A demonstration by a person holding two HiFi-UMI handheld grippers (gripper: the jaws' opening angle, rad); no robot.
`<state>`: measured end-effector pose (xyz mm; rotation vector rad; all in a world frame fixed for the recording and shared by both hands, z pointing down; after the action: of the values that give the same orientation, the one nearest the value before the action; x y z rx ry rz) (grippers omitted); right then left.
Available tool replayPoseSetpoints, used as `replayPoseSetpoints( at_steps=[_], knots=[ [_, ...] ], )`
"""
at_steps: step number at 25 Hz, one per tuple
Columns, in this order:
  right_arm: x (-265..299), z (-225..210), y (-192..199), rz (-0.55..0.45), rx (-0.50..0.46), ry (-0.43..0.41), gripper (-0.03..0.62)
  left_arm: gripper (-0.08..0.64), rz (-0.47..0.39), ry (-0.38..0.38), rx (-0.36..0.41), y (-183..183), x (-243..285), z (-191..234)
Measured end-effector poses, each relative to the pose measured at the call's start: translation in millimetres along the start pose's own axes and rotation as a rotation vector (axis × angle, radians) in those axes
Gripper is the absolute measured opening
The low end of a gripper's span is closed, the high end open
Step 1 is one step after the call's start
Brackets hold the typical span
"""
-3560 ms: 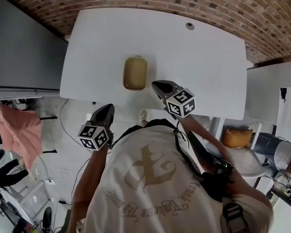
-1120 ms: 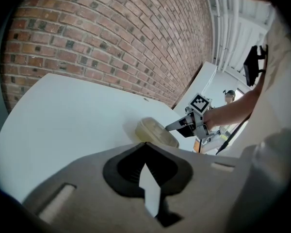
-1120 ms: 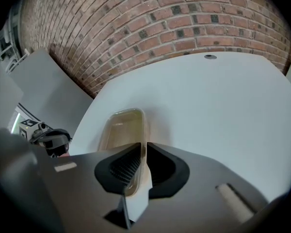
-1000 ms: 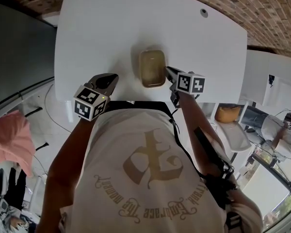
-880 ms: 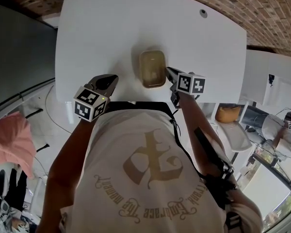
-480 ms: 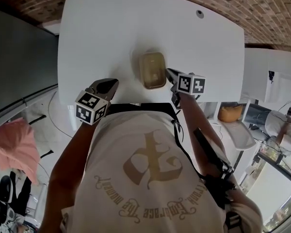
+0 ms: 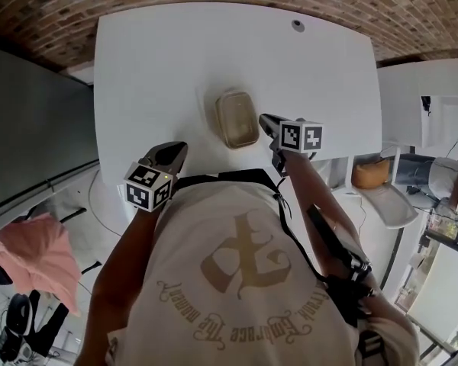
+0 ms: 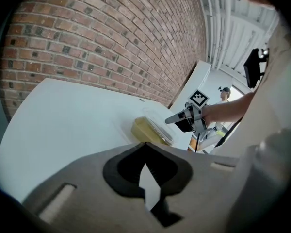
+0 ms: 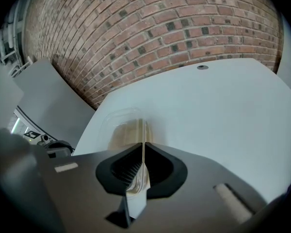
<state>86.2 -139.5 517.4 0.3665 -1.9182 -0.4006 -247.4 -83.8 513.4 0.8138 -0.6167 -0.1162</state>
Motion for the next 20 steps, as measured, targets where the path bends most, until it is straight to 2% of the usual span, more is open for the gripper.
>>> replayPoseSetpoints(
  at_steps=[6,12,20],
  knots=[
    [-19.0,-9.1,-3.8,-0.067,0.016,-0.011,0.023,0.003,-0.013,0.019,-0.007,-3.4,7.3,-9.2],
    [-38.8,-26.1,-4.2,-0.112,0.033,-0.028,0.023,0.003,-0.028,0.007,0.039,-20.3,14.4,-18.5],
    [-67.7,-52.2,8.5,-0.141,0.027,-0.06,0.023,0.003,-0.027,-0.018,0.031,-7.8,30.5,-51.2]
  ],
)
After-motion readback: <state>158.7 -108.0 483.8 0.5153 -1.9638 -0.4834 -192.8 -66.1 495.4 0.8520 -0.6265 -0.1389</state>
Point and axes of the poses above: the fingertips, and each gripper's own axes: x forward along the fingers, z to its left, y out of its underside, the point moved 10 cm from there along -x, backward along the fingers, and after that the axes turned 5 degrees about y, right-handed, at the moved point
